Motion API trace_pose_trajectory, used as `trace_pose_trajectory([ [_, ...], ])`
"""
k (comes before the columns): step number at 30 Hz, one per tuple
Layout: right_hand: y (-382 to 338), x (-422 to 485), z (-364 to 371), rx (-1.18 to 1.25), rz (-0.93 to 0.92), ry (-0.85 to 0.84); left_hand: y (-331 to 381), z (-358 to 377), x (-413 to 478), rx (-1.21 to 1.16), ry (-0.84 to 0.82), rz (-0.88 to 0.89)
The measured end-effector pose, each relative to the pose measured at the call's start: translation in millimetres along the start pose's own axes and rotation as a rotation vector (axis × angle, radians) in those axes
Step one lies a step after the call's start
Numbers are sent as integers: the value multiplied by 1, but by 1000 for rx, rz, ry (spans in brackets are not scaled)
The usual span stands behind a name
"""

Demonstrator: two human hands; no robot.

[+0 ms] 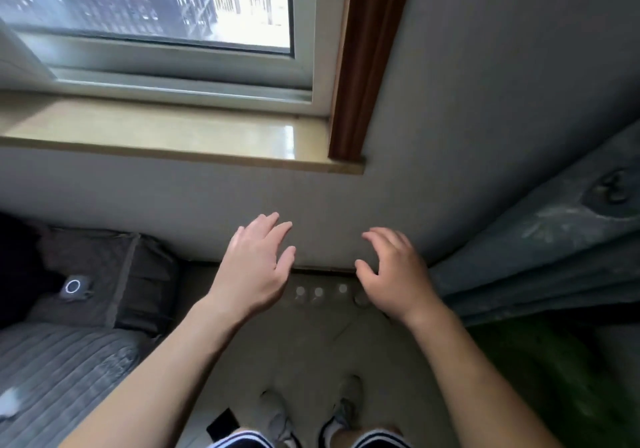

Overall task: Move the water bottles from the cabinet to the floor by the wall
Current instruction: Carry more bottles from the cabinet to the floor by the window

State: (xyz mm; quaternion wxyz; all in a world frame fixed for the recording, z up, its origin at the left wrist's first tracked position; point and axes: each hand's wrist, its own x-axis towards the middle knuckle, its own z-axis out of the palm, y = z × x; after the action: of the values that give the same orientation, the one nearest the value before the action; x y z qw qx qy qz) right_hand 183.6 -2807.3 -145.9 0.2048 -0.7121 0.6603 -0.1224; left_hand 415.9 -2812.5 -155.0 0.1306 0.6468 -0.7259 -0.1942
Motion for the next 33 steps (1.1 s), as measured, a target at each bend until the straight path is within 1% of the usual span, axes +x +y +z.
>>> trace_pose_trajectory([
  [6, -32, -26, -58, -58, 20, 17, 42, -58, -17, 32, 15, -13],
  [9, -39, -31, -81, -61, 8, 50, 61, -77, -23, 38, 48, -6],
  [13, -41, -35, -107, -49, -7, 74, 83, -95, -30, 11, 61, -39],
  [19, -40, -40, -130, -36, -17, 82, 106, -110, -35, 0, 93, -60],
  [27, -33, -50, -145, -63, -90, 50, 129, -119, -53, -9, 164, -44],
  [33, -38, -53, -150, -85, -95, 35, 127, -122, -59, -6, 183, -16],
])
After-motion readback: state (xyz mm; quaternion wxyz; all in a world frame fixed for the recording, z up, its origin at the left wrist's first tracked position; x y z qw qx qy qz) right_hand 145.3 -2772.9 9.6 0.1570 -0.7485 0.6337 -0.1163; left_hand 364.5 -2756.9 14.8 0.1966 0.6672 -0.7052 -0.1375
